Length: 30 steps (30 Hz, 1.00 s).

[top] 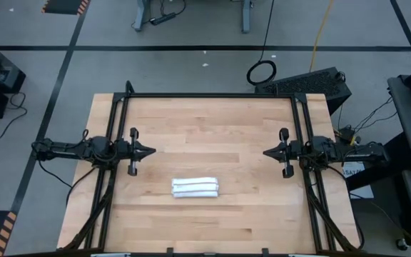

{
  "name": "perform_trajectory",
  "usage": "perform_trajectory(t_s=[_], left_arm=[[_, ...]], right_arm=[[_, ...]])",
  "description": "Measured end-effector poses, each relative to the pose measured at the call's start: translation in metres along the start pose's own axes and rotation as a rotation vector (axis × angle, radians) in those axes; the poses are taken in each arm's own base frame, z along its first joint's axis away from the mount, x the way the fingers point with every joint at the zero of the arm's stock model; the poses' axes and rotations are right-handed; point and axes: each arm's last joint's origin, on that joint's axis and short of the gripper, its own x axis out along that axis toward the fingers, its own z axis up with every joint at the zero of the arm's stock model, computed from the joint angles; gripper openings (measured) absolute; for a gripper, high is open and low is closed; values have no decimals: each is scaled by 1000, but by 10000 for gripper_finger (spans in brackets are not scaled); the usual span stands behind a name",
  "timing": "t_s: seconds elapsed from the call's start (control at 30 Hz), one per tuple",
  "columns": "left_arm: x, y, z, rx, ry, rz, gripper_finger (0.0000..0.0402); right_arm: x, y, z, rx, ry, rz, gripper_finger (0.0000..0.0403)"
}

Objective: Roll towel
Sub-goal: Return to Home Position

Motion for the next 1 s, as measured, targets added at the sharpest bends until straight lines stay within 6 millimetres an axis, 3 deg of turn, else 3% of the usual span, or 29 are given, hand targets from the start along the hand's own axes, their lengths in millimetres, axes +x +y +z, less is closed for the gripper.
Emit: perform_trajectory(t_s=[1.0], left_arm=[[0,0,1,-2,-12,2,27]], right_arm=[[0,0,0,0,0,-1,0]])
